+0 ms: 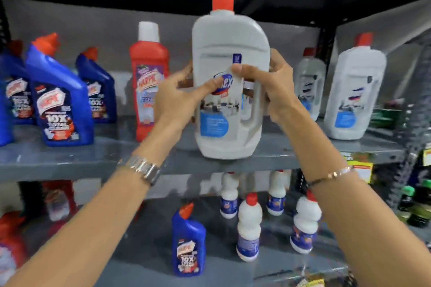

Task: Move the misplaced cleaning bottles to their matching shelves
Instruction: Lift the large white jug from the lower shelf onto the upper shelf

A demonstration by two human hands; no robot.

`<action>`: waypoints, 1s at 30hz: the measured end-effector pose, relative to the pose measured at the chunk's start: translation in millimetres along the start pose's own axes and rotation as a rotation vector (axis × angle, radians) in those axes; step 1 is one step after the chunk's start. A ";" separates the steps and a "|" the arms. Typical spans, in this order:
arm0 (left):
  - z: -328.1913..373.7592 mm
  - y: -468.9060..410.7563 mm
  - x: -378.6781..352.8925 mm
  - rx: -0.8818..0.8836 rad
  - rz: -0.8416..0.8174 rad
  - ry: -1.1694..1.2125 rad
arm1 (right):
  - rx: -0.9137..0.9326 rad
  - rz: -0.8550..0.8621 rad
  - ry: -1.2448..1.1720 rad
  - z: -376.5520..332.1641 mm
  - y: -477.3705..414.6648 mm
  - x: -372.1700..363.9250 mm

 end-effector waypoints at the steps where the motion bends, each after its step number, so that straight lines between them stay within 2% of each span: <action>1: -4.7 -11.4 -16.5 0.028 -0.012 0.005 | -0.016 0.012 0.016 6.1 -12.0 12.6; 7: -44.0 -51.9 -89.5 0.169 -0.028 -0.021 | -0.146 0.038 0.044 56.6 -54.4 67.2; 12: -53.0 -69.0 -117.1 0.136 0.016 -0.142 | -0.187 0.070 0.035 84.7 -72.0 94.2; 19: -61.5 -77.0 -124.8 0.116 0.021 -0.150 | -0.194 0.017 0.022 100.1 -81.3 101.3; 25: -58.6 -73.8 -124.5 0.011 0.046 -0.228 | -0.172 0.037 0.029 102.8 -78.8 103.4; 28: -53.2 -71.2 -124.8 -0.001 0.024 -0.210 | -0.116 0.110 0.096 100.0 -73.5 103.3; 30: -49.7 -66.1 -111.1 -0.017 0.068 -0.155 | -0.018 0.272 0.182 91.2 -64.6 104.8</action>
Point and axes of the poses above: each hand's wrist, its own y-axis away from the middle knuckle, its own x-axis out of the back of the hand, z = x × y, the point moved 6 cm from there along -y, towards the middle knuckle, and after that the axes turned 8 degrees about x, right-handed, at the moved point
